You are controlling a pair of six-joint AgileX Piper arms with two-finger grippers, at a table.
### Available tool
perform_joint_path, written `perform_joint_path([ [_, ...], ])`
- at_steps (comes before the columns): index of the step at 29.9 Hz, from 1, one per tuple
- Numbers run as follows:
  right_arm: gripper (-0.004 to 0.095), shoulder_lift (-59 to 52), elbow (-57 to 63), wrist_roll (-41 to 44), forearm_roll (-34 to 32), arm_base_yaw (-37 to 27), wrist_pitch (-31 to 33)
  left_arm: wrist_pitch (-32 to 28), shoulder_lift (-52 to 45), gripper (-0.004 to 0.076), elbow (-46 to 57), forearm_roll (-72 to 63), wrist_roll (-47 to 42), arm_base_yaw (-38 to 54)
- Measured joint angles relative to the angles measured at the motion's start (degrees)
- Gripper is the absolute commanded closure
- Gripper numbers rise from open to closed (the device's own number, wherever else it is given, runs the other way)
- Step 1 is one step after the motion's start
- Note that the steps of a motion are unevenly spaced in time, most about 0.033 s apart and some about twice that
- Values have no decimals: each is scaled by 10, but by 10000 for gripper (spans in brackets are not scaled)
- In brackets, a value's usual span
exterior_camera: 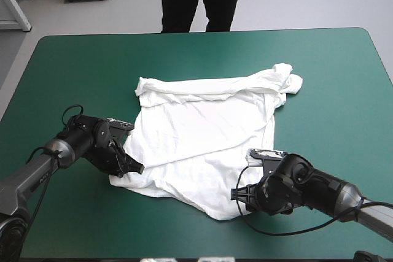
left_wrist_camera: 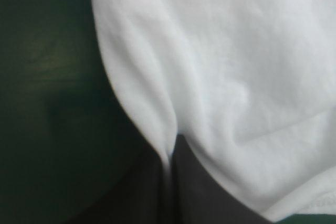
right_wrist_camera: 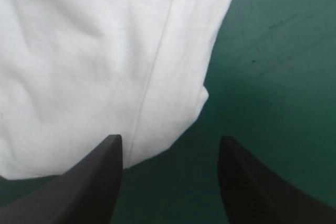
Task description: Fold the cloth
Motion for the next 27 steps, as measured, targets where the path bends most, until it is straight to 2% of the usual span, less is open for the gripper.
perform_joint_path([
  [9,399,42,24,-57,14,-36,-58,0,0,727,0,0,0,0],
  [11,404,62,20,-73,20,-36,-55,-1,0,727,0,0,0,0],
  [13,486,76,14,-93,27,-37,-46,-1,1,727,0,0,0,0],
  [18,928,95,2,-126,41,-41,-39,-1,0,727,0,0,0,0],
  [22,925,97,2,-132,62,-41,-59,-1,0,727,0,0,3,0],
  [27,925,93,2,-126,56,-41,-59,0,0,727,0,0,6,0],
])
